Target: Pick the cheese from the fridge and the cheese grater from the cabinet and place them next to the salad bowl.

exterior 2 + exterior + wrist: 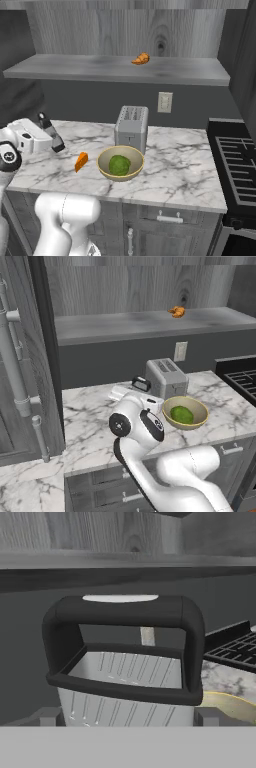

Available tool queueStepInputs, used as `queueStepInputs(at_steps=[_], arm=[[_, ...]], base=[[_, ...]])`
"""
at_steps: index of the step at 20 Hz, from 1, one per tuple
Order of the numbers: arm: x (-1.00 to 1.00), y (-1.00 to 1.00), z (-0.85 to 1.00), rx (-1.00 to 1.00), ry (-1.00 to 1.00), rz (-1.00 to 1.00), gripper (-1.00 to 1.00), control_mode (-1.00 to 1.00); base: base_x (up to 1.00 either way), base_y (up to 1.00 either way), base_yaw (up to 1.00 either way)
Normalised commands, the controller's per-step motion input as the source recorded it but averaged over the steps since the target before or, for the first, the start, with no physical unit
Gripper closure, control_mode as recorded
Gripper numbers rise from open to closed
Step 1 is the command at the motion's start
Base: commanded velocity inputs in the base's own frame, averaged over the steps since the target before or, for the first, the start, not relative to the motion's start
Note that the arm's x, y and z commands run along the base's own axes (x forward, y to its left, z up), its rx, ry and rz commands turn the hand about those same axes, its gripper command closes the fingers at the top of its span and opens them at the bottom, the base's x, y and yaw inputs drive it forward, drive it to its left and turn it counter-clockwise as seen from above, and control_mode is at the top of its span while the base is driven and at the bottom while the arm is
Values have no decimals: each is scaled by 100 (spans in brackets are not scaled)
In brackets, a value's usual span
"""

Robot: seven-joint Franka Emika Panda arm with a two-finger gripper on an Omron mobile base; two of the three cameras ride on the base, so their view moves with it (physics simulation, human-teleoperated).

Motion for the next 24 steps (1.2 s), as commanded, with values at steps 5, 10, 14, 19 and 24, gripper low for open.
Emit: queueStepInputs(at_steps=[5,10,14,19,24], arm=[[50,29,-48,0,10,0,100,-100],[48,27,-45,0,16,0,100,-100],[40,30,-46,-1,13,0,100,-100],[28,13,-59,-4,0,0,100,-100],[28,0,-57,0,-1,-4,100,-100]], base=[[0,0,0],[0,0,0],[0,0,0],[0,0,0],[0,0,0]])
